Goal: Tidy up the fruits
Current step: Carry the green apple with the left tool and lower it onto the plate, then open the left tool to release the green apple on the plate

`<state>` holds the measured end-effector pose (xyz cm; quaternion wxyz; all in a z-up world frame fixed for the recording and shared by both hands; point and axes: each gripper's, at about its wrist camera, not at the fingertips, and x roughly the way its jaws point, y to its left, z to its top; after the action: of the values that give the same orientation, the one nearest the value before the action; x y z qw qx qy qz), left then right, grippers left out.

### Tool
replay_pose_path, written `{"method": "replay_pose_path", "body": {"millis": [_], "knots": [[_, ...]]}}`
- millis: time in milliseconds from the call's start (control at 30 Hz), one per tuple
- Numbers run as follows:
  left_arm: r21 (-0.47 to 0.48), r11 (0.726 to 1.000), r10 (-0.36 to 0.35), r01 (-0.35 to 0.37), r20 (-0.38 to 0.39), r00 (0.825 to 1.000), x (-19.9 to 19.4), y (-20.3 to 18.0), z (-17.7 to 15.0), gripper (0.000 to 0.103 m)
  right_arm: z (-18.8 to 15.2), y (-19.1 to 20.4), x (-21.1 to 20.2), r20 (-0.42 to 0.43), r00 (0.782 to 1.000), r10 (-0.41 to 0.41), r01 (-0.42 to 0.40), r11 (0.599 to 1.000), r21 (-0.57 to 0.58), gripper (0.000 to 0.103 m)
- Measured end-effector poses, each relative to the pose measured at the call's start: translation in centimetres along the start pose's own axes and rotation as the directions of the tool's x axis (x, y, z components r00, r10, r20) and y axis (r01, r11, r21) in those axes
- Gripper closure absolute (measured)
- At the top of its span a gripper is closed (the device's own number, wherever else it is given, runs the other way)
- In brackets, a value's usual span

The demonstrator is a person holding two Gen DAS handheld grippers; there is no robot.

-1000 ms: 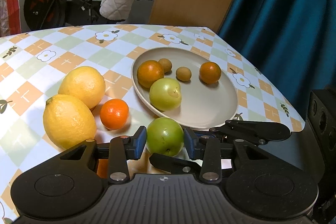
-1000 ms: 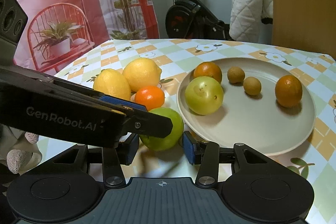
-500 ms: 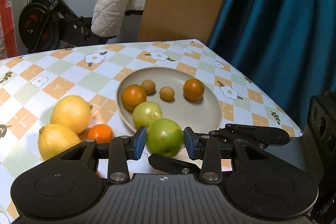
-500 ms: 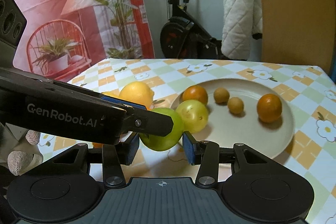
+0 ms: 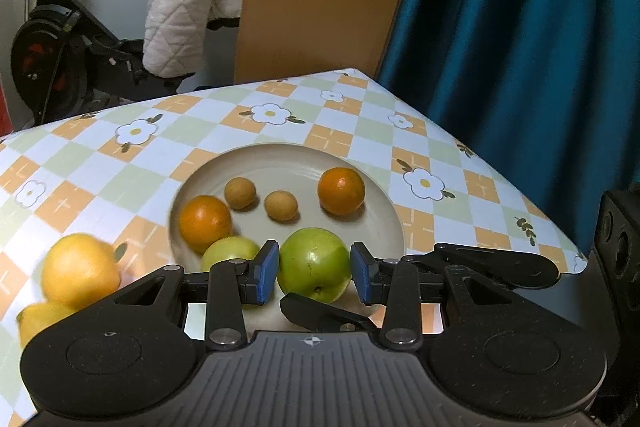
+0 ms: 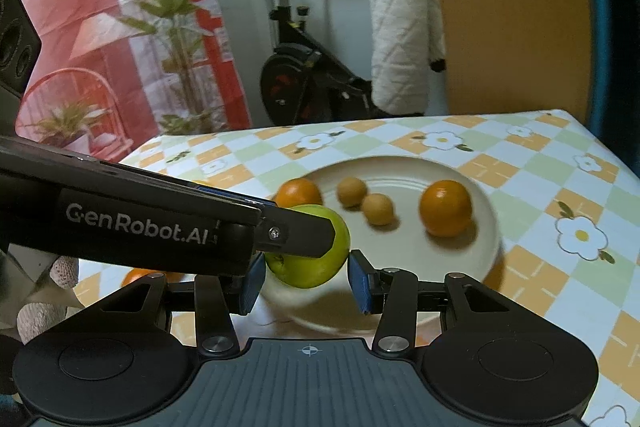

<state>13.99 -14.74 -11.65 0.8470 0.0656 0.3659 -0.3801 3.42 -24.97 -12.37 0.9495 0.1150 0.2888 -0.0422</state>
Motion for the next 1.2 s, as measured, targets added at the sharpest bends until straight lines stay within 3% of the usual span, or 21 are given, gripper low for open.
{"method": "replay_pose_path", "body": {"millis": [433,933,1200], "knots": [[0.043,0.997,0.073,-0.071,-0.043,0.996,3.3,0.2,1.6,0.061,1.3,-2.2,4.2,-0.062,0.998,-0.025,0.026,1.000,0.006,0.062],[-0.011,0.987,0.161,-0.161,0.002,0.987,3.1,2.2,3.0,0.062,4.1,-1.4,7.3,-0.068,0.997,-0.027,0.022,0.997,-0.079,0.064],[-0.039,0.983,0.181,-0.180,0.044,0.982,1.6,2.5,3.2,0.062,4.4,-0.8,6.1,-0.029,0.999,-0.035,0.033,0.996,-0.087,0.064]]}}
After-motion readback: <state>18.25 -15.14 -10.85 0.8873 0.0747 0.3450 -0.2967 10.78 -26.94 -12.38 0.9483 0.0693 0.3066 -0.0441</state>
